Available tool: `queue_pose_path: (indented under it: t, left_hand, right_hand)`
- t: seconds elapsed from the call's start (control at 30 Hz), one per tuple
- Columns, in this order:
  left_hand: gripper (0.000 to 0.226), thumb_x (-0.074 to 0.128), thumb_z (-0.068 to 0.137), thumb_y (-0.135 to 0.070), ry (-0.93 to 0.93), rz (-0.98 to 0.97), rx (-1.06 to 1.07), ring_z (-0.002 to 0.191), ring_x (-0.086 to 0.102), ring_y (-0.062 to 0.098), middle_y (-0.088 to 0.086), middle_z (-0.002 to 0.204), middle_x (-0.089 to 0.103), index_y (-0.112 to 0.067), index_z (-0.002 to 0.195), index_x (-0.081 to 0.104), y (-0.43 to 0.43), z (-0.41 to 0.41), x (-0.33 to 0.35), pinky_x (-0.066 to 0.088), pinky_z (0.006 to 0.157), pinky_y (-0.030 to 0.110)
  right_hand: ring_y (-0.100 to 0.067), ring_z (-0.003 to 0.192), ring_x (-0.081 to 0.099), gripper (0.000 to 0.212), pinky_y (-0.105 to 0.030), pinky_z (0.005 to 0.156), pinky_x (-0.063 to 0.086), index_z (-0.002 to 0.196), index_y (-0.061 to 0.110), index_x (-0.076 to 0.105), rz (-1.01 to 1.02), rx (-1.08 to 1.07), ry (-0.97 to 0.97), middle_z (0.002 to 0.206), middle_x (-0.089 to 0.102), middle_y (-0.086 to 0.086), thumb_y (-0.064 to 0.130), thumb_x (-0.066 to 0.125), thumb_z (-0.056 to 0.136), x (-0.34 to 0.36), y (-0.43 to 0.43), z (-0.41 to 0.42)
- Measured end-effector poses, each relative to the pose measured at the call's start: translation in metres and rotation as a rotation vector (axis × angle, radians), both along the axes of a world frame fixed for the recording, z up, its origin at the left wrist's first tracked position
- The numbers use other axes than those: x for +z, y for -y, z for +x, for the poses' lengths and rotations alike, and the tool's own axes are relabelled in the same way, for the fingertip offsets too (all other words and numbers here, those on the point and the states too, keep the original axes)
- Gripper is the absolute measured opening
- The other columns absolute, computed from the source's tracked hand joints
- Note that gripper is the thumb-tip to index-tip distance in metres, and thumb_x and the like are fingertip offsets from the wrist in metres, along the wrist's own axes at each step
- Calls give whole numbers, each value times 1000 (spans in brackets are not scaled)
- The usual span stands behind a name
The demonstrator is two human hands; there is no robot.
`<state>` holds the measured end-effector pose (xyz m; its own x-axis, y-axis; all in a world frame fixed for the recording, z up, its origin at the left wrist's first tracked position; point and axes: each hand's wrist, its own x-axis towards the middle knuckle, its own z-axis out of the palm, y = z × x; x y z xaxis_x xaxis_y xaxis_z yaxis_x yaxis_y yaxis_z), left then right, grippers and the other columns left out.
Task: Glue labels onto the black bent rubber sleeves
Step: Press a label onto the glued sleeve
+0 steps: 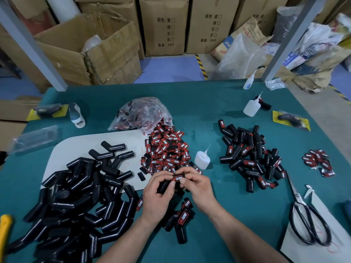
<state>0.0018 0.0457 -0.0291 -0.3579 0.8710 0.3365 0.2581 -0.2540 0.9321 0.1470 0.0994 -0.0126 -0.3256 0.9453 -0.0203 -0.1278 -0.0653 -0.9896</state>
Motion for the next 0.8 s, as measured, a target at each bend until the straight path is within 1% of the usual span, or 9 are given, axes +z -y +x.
queue_pose_path:
  t: [0.1,0.17,0.23,0.27,0.37,0.53,0.63,0.73,0.8]
  left_hand:
    - [25,69,90,-22,-3,10,-2,108,68,18,-13,112,68,-41,106,68,1,0,0,49,97,22]
    - [25,69,90,-21,-10,12,-1,108,68,17,-13,113,68,-41,106,68,1,0,1,49,97,22]
    - [22,70,90,-20,-30,30,-10,109,68,16,-14,114,68,-37,105,68,2,0,1,49,98,21]
    - [21,70,90,-20,-42,37,-17,109,67,15,-15,115,67,-35,104,68,3,0,1,48,98,21]
    - [17,70,90,-20,-65,44,-28,110,67,13,-18,116,66,-30,103,68,3,2,2,48,98,19]
    - [16,70,90,-17,-95,67,-28,110,67,13,-17,117,66,-26,104,69,3,2,1,48,99,20]
    - [17,70,89,-15,-133,80,-35,110,67,12,-16,119,66,-24,104,69,4,2,0,49,98,21]
    - [18,70,89,-14,-135,75,-38,111,67,12,-19,120,66,-24,104,69,4,3,-1,49,99,22]
    - [20,70,90,-15,-140,78,-32,112,67,12,-19,121,66,-26,106,69,4,4,-1,49,99,21]
  right_hand:
    - [-11,88,63,19,-22,75,48,62,14,70,3,9,-16,105,70,-5,15,68,81,-1,0,1]
    - [-12,87,62,25,-22,71,48,63,5,68,6,4,-8,106,70,-5,23,67,82,-4,-1,1]
    - [-12,86,62,32,-22,70,48,64,-1,67,5,-30,9,104,71,-4,26,66,82,-8,-1,1]
    - [-11,86,63,33,-22,69,48,63,-1,67,2,-48,14,102,72,-4,26,66,81,-10,-1,1]
    - [-9,87,63,26,-20,70,47,59,7,67,-16,-65,9,99,72,-2,25,68,78,-11,-2,0]
    - [-12,86,60,22,-23,69,46,57,14,67,-82,-57,-38,99,71,-2,25,67,75,-10,-2,-1]
    - [-14,86,59,23,-24,68,44,56,13,65,-108,-37,-83,98,71,-3,25,69,75,-11,0,-3]
    - [-14,84,57,31,-25,70,42,55,2,59,-129,-46,-109,95,69,-3,23,71,74,-12,-1,-3]
    - [-14,80,54,28,-25,67,41,54,8,61,-135,-48,-110,96,69,-1,24,71,75,-11,0,-4]
